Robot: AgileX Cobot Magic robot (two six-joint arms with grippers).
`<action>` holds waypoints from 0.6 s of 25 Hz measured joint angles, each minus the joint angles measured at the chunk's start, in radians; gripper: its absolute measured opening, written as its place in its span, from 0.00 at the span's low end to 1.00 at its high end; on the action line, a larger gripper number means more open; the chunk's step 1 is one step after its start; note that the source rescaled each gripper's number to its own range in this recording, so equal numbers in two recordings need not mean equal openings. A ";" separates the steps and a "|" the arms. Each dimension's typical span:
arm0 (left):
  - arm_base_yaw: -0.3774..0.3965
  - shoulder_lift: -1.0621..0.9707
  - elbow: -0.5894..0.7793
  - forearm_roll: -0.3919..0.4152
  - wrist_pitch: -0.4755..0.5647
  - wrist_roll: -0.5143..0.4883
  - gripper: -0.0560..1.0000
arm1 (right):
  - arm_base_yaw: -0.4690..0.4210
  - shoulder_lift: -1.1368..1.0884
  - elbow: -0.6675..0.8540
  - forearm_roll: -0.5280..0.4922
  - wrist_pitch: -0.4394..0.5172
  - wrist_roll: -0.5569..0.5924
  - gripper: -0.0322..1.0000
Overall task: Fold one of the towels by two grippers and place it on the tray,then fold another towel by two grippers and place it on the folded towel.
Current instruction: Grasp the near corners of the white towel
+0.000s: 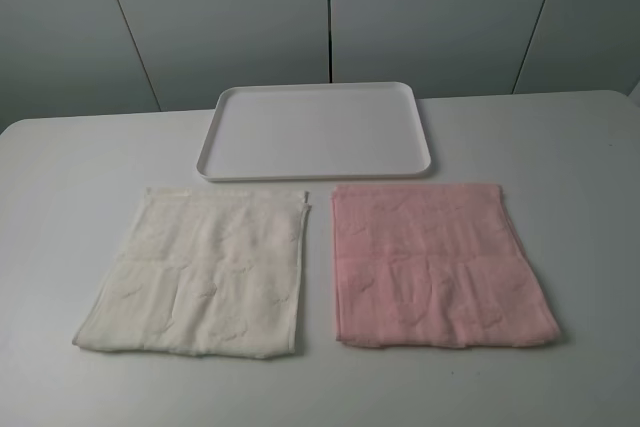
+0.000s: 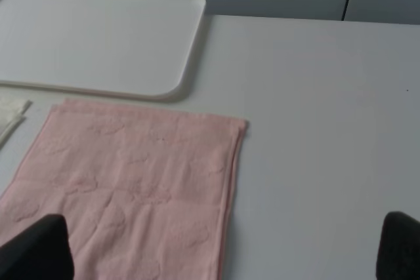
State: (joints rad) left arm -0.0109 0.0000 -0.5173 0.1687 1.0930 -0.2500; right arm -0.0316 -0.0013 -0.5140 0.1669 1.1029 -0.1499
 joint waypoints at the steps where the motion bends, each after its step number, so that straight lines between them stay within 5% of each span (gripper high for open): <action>1: 0.000 0.000 0.000 0.000 0.000 0.000 1.00 | 0.000 0.000 0.000 0.000 0.000 0.000 1.00; 15: 0.000 0.000 0.000 0.000 0.000 0.000 1.00 | 0.000 0.000 0.000 0.000 0.000 0.000 1.00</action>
State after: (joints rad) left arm -0.0109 0.0000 -0.5173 0.1687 1.0930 -0.2500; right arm -0.0316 -0.0013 -0.5140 0.1669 1.1029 -0.1499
